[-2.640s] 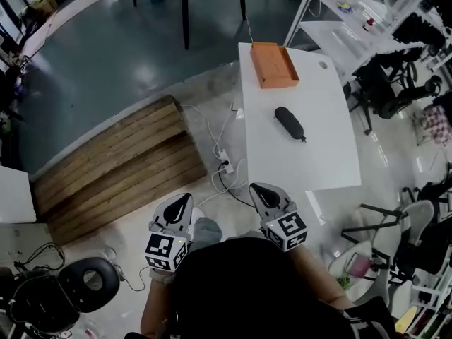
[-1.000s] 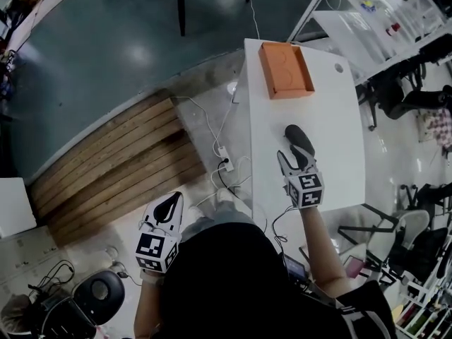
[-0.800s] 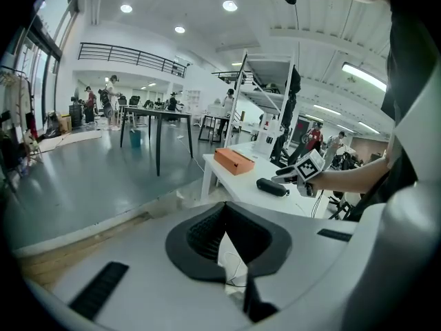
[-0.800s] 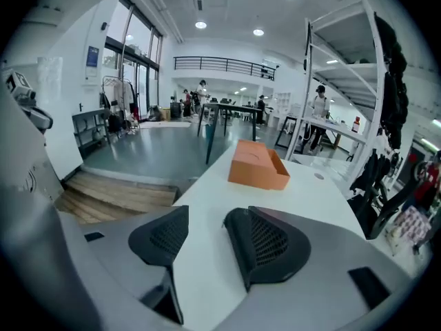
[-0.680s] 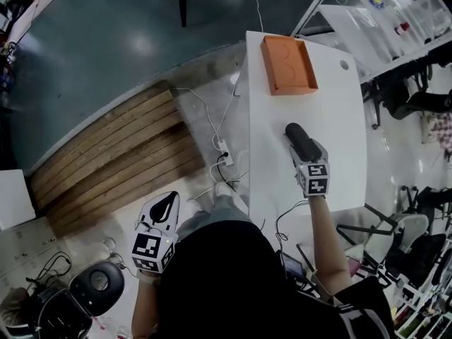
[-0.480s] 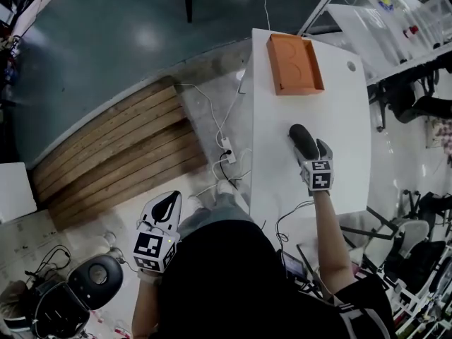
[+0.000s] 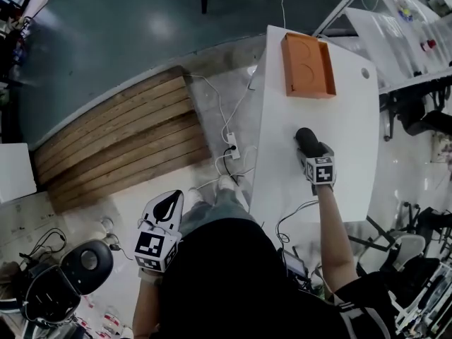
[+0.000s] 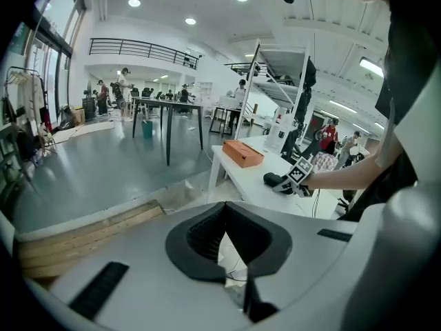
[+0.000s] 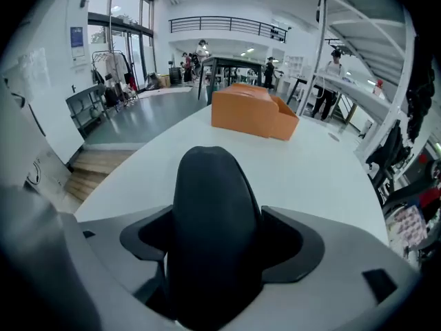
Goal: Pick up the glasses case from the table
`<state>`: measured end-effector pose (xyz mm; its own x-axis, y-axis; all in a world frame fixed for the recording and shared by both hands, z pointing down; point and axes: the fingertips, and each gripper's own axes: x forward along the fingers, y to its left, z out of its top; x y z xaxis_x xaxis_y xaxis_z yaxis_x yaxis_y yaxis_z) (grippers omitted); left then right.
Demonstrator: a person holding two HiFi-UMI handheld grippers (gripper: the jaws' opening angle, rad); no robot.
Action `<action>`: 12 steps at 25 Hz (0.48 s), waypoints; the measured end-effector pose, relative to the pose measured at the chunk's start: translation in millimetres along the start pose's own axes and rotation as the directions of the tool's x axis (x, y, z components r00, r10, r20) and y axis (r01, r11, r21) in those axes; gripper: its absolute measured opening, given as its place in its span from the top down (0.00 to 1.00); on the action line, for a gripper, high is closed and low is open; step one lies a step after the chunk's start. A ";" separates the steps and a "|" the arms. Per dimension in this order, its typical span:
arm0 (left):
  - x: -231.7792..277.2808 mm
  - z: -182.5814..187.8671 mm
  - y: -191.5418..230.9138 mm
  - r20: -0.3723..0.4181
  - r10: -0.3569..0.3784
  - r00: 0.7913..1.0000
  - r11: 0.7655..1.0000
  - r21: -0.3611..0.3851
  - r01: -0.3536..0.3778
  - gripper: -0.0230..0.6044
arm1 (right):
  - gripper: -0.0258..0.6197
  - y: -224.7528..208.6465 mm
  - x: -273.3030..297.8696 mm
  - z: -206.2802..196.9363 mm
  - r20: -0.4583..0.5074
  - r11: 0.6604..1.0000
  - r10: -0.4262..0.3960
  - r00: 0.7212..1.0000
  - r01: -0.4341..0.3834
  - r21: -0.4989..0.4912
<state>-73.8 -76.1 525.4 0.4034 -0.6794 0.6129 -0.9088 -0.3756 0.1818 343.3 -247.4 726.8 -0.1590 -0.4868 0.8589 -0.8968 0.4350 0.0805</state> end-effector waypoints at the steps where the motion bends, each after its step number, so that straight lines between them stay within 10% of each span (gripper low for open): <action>1: -0.4 0.0 -0.5 -0.001 0.004 1.000 1.000 -0.002 -0.004 0.93 | 0.38 1.4 2.1 -1.3 -0.007 1.000 0.011 1.000 -0.011 0.008; 12: -12.8 -1.1 5.1 0.024 0.024 0.999 1.000 -0.005 -0.024 0.93 | 0.39 12.8 -9.1 15.1 0.049 0.996 0.031 0.998 -0.035 0.081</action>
<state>-83.7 -68.6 519.3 0.3836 -0.7031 0.5988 -0.9188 -0.3561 0.1705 327.0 -248.8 712.3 -0.2067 -0.5092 0.8355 -0.9211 0.3893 0.0093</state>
